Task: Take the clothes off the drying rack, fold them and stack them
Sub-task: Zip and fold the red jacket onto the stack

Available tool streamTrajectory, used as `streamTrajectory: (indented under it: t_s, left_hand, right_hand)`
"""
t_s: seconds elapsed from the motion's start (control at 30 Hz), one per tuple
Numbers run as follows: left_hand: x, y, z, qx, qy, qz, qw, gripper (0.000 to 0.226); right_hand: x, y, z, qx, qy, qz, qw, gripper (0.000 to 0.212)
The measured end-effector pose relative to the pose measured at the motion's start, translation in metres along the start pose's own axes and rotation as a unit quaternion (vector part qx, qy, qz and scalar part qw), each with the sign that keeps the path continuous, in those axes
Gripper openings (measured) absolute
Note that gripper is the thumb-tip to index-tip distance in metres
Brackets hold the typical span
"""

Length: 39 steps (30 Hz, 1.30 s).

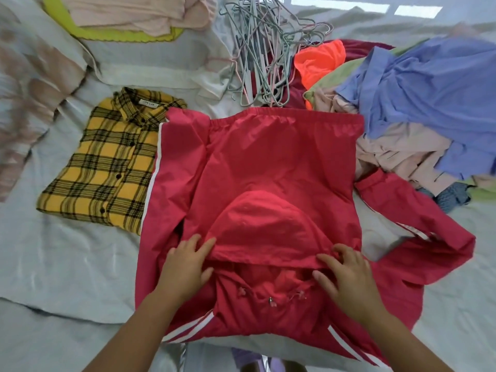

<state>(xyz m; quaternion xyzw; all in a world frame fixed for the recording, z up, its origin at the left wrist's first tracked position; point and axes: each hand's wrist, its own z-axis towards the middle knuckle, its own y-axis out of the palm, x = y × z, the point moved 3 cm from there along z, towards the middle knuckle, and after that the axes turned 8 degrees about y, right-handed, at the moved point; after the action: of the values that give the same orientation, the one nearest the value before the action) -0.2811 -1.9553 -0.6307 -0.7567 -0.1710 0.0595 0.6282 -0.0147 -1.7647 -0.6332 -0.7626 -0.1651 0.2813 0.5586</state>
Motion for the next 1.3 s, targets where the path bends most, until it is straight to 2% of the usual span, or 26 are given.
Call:
streamTrajectory:
  t_s: [0.07,0.13,0.2,0.3,0.4,0.53,0.7,0.77,0.83,0.87,0.93,0.97,1.0,1.07,1.13,1.17,1.23,1.3]
  left_hand:
    - [0.015,-0.015,0.018,0.079,-0.008,-0.034,0.996,0.045]
    - [0.036,-0.024,0.044,0.127,0.03,-0.067,0.989,0.046]
    - [0.049,-0.013,0.066,0.114,0.065,-0.053,0.99,0.048]
    - [0.047,0.027,0.077,0.049,0.076,-0.008,0.996,0.056]
    - [0.042,0.067,0.075,0.031,0.087,-0.007,0.996,0.065]
    - [0.042,0.09,0.076,0.045,0.084,-0.032,0.995,0.066]
    - [0.043,0.087,0.076,0.01,0.079,-0.062,0.995,0.063]
    - [0.041,0.074,0.075,0.005,0.072,-0.131,0.989,0.061]
    - [0.033,0.046,0.076,0.061,0.028,-0.242,0.968,0.058]
    - [0.025,0.031,0.078,0.114,-0.001,-0.268,0.957,0.056]
    - [0.004,0.005,0.087,0.212,-0.05,-0.26,0.941,0.055]
    - [-0.005,-0.004,0.095,0.231,-0.06,-0.256,0.937,0.058]
    - [-0.012,-0.008,0.105,0.225,-0.055,-0.252,0.94,0.063]
    - [-0.025,-0.001,0.127,0.132,-0.045,-0.226,0.964,0.075]
    - [-0.047,0.015,0.135,0.0,-0.11,-0.162,0.981,0.082]
    - [-0.061,0.019,0.134,-0.039,-0.155,-0.128,0.979,0.081]
    - [-0.085,0.015,0.134,-0.054,-0.217,-0.114,0.968,0.078]
    - [-0.093,0.004,0.143,-0.013,-0.211,-0.132,0.968,0.078]
  right_hand:
    - [-0.017,-0.008,0.011,0.057,-0.021,0.037,0.997,0.047]
    - [-0.041,-0.008,0.031,0.103,-0.069,0.069,0.99,0.046]
    - [-0.063,0.004,0.054,0.104,-0.122,0.067,0.985,0.041]
    - [-0.073,0.039,0.073,0.048,-0.165,0.005,0.985,0.049]
    - [-0.059,0.071,0.075,0.01,-0.157,-0.055,0.986,0.058]
    - [-0.052,0.091,0.078,0.011,-0.148,-0.061,0.987,0.059]
    - [-0.053,0.092,0.078,-0.023,-0.136,-0.062,0.989,0.06]
    - [-0.054,0.086,0.078,-0.057,-0.142,-0.046,0.987,0.061]
    - [-0.056,0.065,0.084,-0.061,-0.15,0.032,0.986,0.061]
    - [-0.055,0.049,0.092,-0.046,-0.138,0.091,0.985,0.059]
    - [-0.045,0.019,0.113,0.031,-0.085,0.17,0.981,0.053]
    - [-0.036,0.008,0.124,0.071,-0.055,0.17,0.981,0.052]
    - [-0.023,0.003,0.134,0.093,-0.029,0.145,0.985,0.054]
    - [0.008,0.009,0.148,0.055,0.01,0.061,0.997,0.067]
    - [0.04,0.021,0.149,-0.009,0.032,0.007,0.999,0.084]
    - [0.049,0.02,0.148,-0.008,0.033,-0.005,0.999,0.088]
    - [0.049,0.013,0.152,0.032,0.022,0.002,0.999,0.085]
    - [0.029,0.001,0.158,0.082,-0.008,0.039,0.996,0.07]
